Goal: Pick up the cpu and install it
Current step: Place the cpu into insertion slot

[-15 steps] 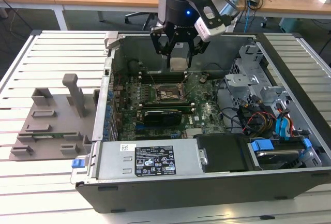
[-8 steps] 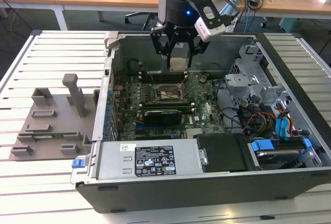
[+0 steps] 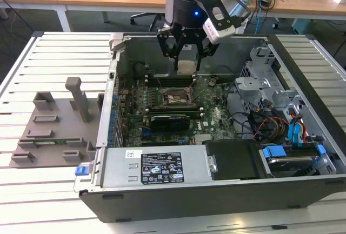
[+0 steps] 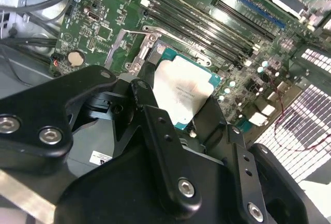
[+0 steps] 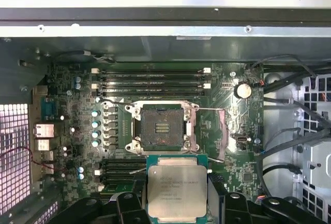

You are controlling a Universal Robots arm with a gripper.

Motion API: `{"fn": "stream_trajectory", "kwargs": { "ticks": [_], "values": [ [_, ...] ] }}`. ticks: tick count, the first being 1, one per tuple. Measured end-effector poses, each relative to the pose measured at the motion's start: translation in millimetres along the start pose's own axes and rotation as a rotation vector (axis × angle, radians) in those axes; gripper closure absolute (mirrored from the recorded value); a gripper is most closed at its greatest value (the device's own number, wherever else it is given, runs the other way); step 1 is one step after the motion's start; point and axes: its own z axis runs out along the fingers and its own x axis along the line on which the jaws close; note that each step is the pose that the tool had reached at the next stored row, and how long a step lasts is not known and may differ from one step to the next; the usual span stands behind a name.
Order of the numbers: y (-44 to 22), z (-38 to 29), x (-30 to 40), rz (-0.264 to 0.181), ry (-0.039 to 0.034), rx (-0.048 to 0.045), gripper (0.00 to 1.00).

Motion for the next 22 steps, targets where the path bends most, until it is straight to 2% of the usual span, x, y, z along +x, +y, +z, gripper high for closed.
{"fn": "stream_trajectory", "kwargs": {
  "ticks": [6,9,13,22],
  "values": [
    [0.0,0.3,0.0,0.111,0.0016,0.0026,0.45],
    [0.0,0.4,-0.1,0.142,0.0020,0.0030,0.45],
    [0.0,0.6,-0.2,0.205,0.0029,0.0046,0.45],
    [0.0,0.8,-0.4,0.273,0.0039,0.0060,0.45]
  ]
}}
